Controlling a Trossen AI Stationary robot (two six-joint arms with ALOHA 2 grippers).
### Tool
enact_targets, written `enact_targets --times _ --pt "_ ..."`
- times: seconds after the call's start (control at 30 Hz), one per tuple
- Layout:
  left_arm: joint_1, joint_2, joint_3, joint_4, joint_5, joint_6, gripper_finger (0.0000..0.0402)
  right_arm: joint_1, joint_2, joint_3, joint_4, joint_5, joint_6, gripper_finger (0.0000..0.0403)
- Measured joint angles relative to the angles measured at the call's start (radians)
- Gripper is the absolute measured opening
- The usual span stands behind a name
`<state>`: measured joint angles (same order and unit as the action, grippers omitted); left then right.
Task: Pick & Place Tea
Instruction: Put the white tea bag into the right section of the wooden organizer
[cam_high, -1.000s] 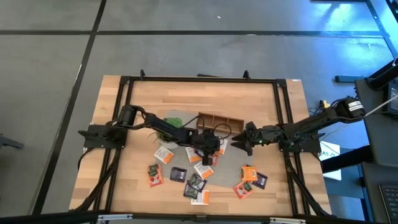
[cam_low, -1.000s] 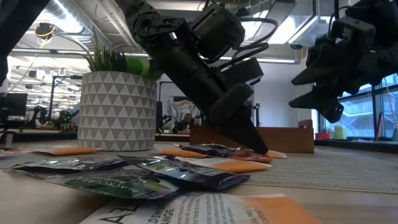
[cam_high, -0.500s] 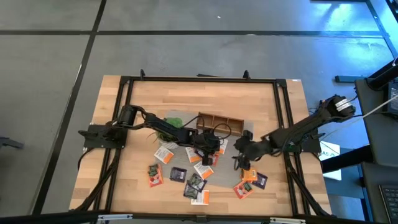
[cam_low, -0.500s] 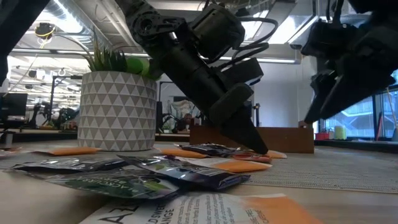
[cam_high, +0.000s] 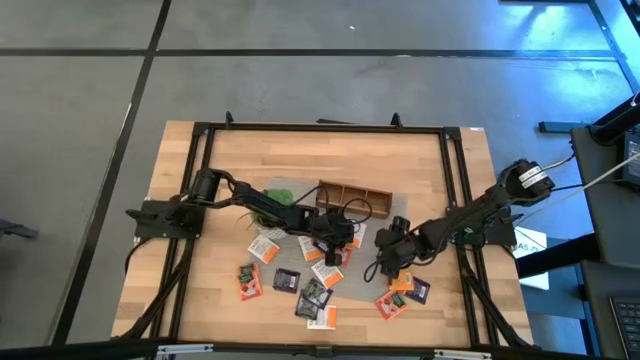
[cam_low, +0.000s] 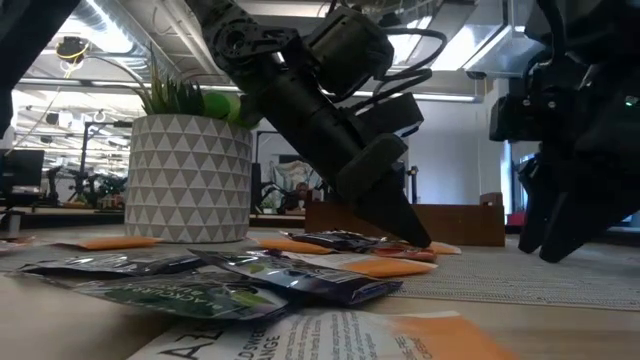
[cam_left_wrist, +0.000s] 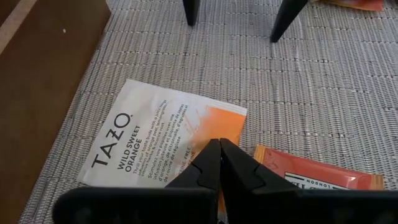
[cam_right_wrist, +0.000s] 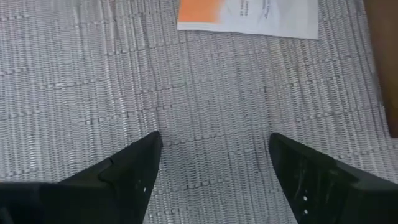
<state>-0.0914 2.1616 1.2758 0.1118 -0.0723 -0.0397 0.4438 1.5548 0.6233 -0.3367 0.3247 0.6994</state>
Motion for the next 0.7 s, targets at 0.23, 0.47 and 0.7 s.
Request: enact_targets --times 0.23,0.47,0.7 --pt "0.006 0.001 0.0 0.001 -0.063 0.0 0.0003 -0.058 0.0 -0.001 -0.046 0.082 -0.066 0.0301" --pt "0.005 0.001 0.0 0.0 -0.083 0.0 0.0005 -0.087 -0.006 0.0 -0.048 0.081 -0.102 0.0301" --pt "0.004 -0.006 0.0 0.0 -0.092 0.036 0.0002 -0.07 -0.131 0.043 -0.056 0.049 -0.13 0.03"
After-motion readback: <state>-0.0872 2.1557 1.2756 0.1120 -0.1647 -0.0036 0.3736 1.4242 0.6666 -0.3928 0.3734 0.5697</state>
